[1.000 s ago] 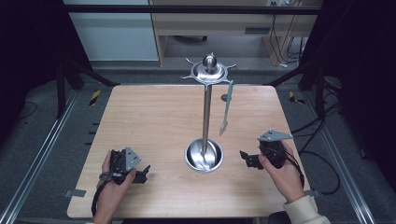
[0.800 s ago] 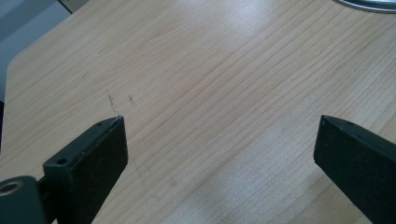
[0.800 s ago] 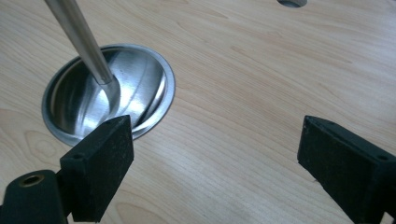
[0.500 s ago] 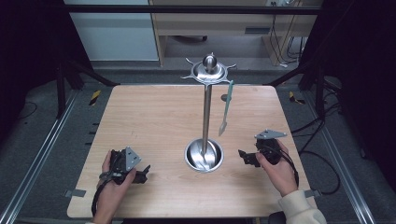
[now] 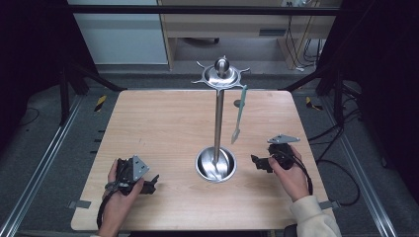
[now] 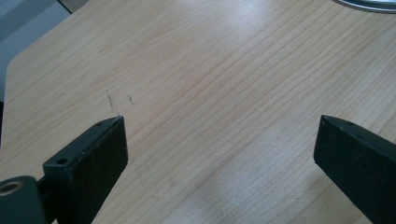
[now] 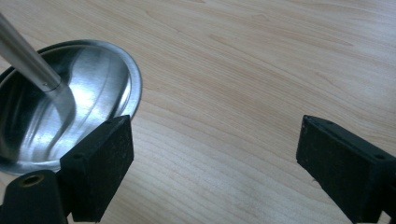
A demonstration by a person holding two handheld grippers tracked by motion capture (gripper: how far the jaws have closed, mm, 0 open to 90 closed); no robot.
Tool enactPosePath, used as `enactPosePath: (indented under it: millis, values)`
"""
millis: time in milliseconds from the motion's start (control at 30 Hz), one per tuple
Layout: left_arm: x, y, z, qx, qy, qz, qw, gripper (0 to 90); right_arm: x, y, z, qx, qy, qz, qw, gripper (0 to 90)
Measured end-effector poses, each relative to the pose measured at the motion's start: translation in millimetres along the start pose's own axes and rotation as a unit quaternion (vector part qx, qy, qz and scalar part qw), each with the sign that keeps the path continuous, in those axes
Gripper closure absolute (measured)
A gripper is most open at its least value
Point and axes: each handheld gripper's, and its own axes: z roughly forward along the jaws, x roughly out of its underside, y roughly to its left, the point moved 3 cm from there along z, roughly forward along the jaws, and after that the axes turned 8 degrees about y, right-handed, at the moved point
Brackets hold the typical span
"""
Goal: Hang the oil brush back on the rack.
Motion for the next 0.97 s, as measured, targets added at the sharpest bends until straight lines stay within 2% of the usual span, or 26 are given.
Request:
enactPosePath:
  millis: [233,500,733,967]
  values:
    - [0.0,0.0,0.0,-0.001,0.0,-0.001,1.0,2.5,-1.9,-5.5,6.7,0.006,-0.008,0.012,0.9999,11.7]
    - [-0.3,0.1,0.0,0.0,0.0,0.001,1.0,2.6,-3.5,-8.9,13.1,0.01,-0.012,0.016,0.9998,11.7]
    - [-1.0,-0.7,0.7,0.001,-0.003,-0.001,1.0,2.5,-2.7,-11.7,23.1,0.007,0.005,0.027,0.9996,11.6]
    - [-1.6,-1.0,0.6,0.001,-0.002,0.001,1.0,2.5,2.3,-11.9,24.6,0.001,0.023,0.033,0.9992,11.1]
